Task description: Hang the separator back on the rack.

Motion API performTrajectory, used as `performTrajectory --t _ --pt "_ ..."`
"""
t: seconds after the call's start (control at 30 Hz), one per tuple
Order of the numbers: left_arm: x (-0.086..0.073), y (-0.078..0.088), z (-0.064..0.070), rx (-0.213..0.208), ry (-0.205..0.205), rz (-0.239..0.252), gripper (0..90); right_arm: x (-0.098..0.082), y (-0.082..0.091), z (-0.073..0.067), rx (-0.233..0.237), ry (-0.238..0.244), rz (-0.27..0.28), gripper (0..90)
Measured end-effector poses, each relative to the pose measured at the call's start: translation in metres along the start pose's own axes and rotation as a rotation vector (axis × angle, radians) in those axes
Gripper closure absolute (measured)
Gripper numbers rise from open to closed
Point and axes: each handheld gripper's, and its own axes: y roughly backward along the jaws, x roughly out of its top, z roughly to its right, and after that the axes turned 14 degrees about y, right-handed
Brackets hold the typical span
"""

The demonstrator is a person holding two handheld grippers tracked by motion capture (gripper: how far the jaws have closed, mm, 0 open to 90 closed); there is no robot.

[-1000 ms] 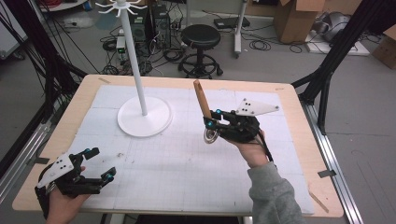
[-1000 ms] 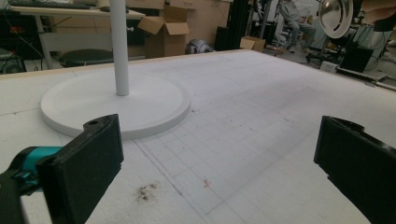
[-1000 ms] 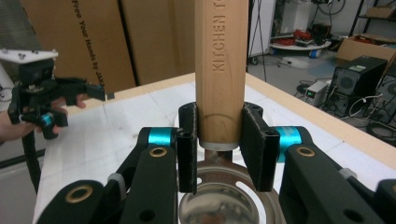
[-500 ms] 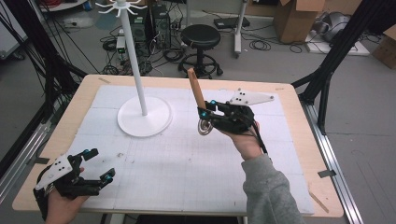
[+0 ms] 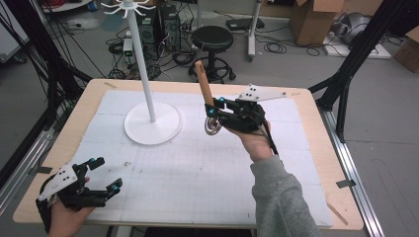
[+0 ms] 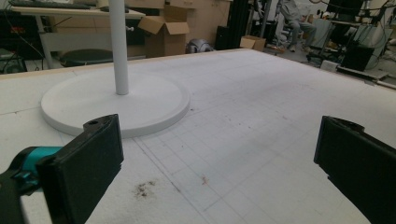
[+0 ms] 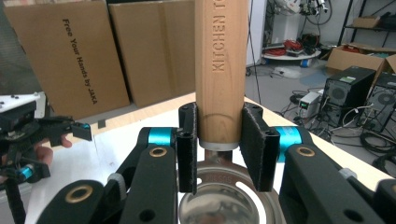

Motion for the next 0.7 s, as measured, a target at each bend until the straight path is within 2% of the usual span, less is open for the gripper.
performTrajectory --t 0.27,0.7 --pt "-0.001 0.0 -0.001 0.0 -0.003 -0.006 1.8 0.006 -0.007 0.002 -0.016 -0.011 0.012 69.4" --pt "-0.001 0.002 0.0 0.001 -0.005 -0.008 1.8 0.018 -0.019 0.003 -0.011 -0.011 0.02 69.4"
